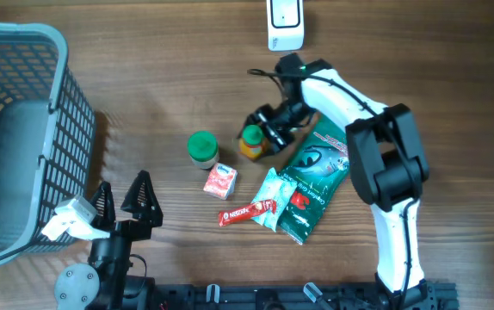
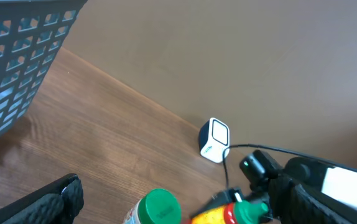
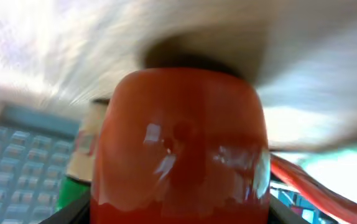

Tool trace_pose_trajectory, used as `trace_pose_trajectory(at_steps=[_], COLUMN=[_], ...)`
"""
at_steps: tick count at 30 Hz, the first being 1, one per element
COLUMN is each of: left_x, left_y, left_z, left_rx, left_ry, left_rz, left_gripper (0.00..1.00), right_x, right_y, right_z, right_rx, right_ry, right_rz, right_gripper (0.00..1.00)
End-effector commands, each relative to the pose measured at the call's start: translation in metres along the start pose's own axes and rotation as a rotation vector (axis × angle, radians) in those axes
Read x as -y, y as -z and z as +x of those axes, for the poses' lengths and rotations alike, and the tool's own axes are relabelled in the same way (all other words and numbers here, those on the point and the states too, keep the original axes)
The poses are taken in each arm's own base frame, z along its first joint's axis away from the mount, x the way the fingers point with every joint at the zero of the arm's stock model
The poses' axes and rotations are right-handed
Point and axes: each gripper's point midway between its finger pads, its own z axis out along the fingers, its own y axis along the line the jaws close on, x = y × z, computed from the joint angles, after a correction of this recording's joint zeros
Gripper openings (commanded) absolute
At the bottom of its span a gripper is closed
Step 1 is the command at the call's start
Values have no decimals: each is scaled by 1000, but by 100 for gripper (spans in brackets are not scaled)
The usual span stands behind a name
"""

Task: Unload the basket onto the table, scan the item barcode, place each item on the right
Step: 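Lift the bottle and carry it rightward past the scanner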

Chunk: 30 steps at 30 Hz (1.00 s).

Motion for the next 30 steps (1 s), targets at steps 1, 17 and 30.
trace_pose_trajectory(at_steps=[1, 17, 30], left_x=[1, 1, 1], left_y=[-2, -2, -2], left_z=[5, 5, 5], left_rx=[-17, -17, -17], left_ry=[-9, -9, -9], left_rz=[12, 12, 12], left_gripper=[100, 100, 100], right_x=[21, 90, 120], right_y=[43, 88, 134], right_z=[16, 90, 75], right_rx=[113, 144, 509], right_ry=[-81, 32, 32], right_rz=[39, 231, 306], right_gripper=[50, 47, 43])
